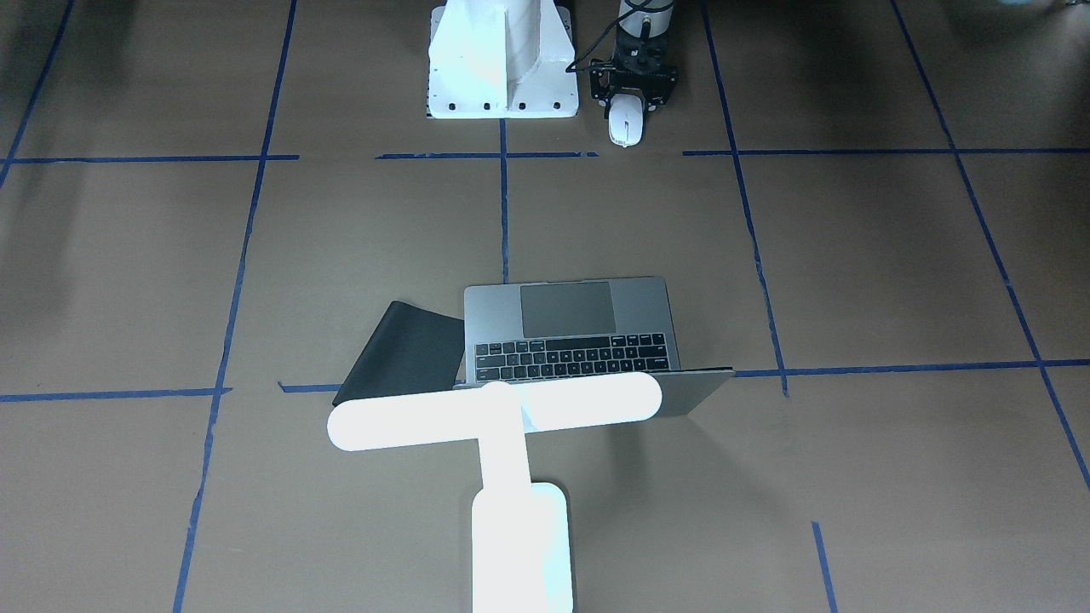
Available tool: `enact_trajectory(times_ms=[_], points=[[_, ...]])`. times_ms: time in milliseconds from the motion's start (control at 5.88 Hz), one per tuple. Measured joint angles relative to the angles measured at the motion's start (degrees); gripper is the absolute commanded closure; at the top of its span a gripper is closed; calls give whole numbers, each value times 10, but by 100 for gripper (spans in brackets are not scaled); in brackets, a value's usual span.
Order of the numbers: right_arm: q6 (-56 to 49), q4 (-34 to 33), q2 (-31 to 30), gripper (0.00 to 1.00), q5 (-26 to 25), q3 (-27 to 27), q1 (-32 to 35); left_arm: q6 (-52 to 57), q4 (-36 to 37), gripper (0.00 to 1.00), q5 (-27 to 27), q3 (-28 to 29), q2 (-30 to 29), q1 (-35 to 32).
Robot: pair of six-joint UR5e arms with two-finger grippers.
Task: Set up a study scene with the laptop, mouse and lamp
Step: 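Grasp the white mouse with the left gripper near the robot, then carry the white mouse with the left gripper onto the black mouse pad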
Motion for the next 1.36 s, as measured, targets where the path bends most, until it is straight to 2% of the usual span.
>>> enact_trajectory(times_ms=[340,681,1021,1191,1362], points=[[0,0,0,0,0,0,0,58,24,80,-3,-33,-24,-46],[1,0,0,0,0,-1,0,114,68,80,-9,-22,-118,-100],[6,0,0,0,-1,-1,0,123,75,80,-28,75,-243,-141],[14,1,0,0,-1,-1,0,122,73,79,-44,150,-315,-166],[18,1,0,0,-1,-1,0,121,70,76,-66,250,-398,-193]])
